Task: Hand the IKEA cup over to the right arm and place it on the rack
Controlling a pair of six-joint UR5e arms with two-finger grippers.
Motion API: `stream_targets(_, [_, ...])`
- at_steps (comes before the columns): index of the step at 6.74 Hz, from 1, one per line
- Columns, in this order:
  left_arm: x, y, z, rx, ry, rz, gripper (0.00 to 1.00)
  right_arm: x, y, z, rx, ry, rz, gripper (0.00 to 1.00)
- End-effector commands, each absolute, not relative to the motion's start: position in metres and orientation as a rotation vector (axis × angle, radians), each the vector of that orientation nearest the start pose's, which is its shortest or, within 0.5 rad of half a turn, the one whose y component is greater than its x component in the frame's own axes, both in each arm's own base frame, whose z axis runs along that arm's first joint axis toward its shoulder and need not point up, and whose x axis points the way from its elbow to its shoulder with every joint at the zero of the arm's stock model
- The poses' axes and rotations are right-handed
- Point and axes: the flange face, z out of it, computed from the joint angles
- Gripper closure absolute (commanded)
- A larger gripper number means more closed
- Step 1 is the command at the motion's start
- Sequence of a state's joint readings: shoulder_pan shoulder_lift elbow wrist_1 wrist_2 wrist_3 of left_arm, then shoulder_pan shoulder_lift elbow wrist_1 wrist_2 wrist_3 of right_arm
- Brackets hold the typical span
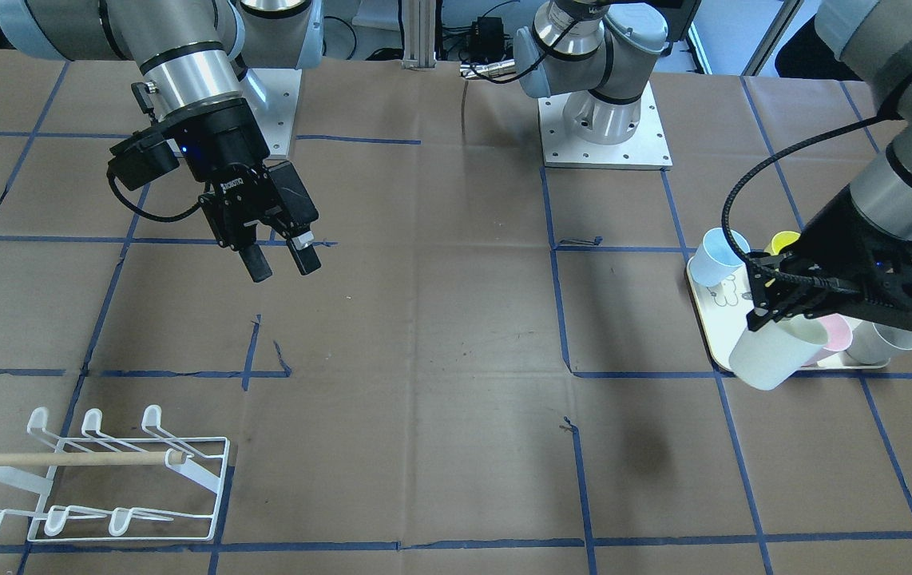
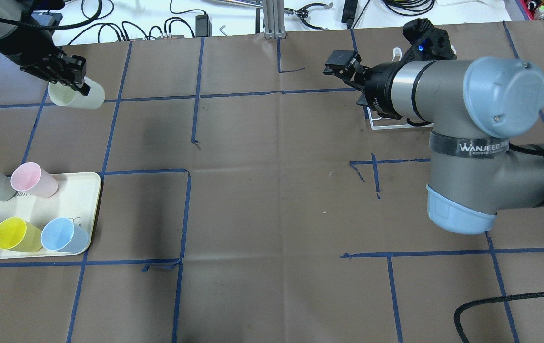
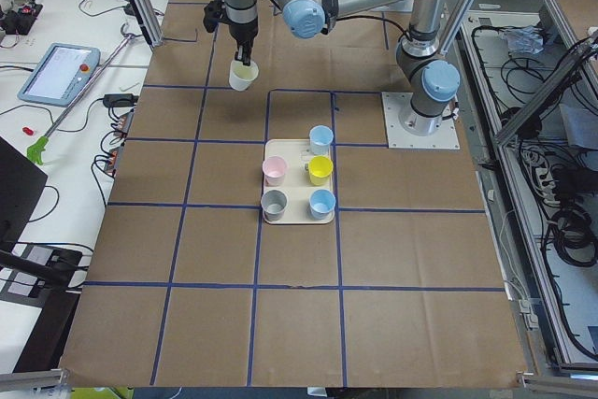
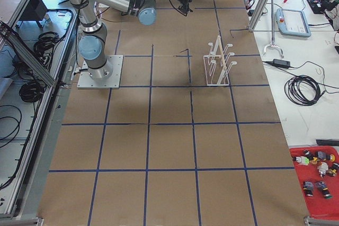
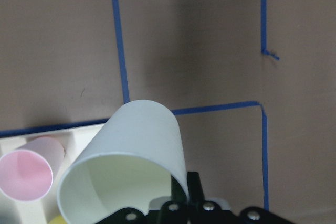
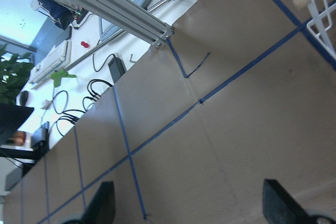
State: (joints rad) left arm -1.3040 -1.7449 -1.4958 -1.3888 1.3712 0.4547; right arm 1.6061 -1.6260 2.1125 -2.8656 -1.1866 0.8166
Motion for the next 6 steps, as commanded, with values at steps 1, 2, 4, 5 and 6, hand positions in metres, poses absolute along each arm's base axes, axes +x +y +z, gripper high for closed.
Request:
stream_targets(1, [-0.044,-0.592,0.473,0.464,3.449,-0.616,1.0,0.191,-0.422,0.395,0.851,2.02,-0.726,0.0])
stream_targets(2, [-0.06,-0.586,0.475,0.537,3.462,-0.787,1.0,0.191,-0.407,0.389,0.917,1.909,-0.723,0.0])
stream_targets(4, [-0.086,-0.553,0.457,0.725,3.439,-1.204,1.0,0.198,-0.381,0.381,1.085,1.663,-0.61,0.0])
stream_targets(5, [-0.096,-0.53,0.441,0.8,3.405,-1.342,1.0,0.208,-0.373,0.373,1.104,1.663,-0.553,0.0])
stream_targets(6, [-0.107,-0.502,0.431,0.858,3.389,-1.409,1.0,0.212,-0.369,0.372,1.097,1.67,-0.555,0.0])
